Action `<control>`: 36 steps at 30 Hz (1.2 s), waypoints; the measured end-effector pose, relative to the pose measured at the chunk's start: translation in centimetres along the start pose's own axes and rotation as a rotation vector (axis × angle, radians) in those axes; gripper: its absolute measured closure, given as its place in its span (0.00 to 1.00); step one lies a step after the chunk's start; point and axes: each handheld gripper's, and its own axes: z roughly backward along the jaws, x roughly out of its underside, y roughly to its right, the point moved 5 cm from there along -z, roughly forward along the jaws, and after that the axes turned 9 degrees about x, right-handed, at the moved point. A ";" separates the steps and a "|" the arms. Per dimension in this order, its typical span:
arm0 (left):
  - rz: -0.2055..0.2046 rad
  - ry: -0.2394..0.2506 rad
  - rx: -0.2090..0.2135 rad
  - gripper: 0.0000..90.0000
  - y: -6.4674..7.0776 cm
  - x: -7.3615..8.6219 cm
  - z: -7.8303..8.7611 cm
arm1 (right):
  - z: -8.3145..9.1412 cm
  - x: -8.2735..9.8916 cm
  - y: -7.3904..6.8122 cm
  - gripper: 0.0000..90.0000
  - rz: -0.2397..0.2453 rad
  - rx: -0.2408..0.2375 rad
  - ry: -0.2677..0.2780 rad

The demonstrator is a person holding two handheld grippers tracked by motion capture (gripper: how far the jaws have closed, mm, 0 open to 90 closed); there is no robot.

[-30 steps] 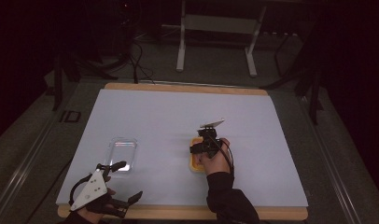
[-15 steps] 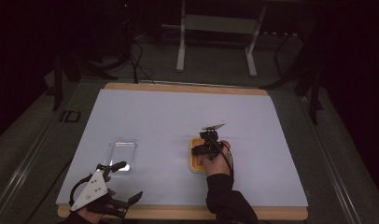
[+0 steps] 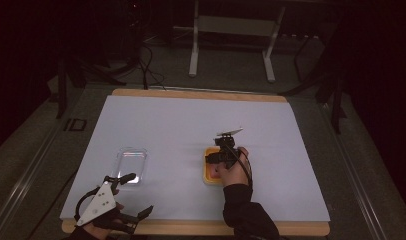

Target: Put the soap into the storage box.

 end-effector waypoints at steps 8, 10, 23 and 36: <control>0.001 -0.004 -0.004 0.00 0.0 0.1 0.0 | 0.8 -0.3 0.3 0.34 0.045 -0.004 0.013; 0.003 -0.004 -0.004 0.00 0.0 0.1 0.0 | 1.3 -0.6 0.6 0.33 0.049 -0.009 0.025; 0.013 -0.027 -0.024 0.00 -0.2 0.5 0.0 | 3.4 -1.4 2.3 0.13 0.160 -0.103 0.059; 0.035 -0.032 -0.031 0.00 -0.4 0.8 0.2 | 4.4 -1.3 4.4 0.14 0.311 -0.147 0.129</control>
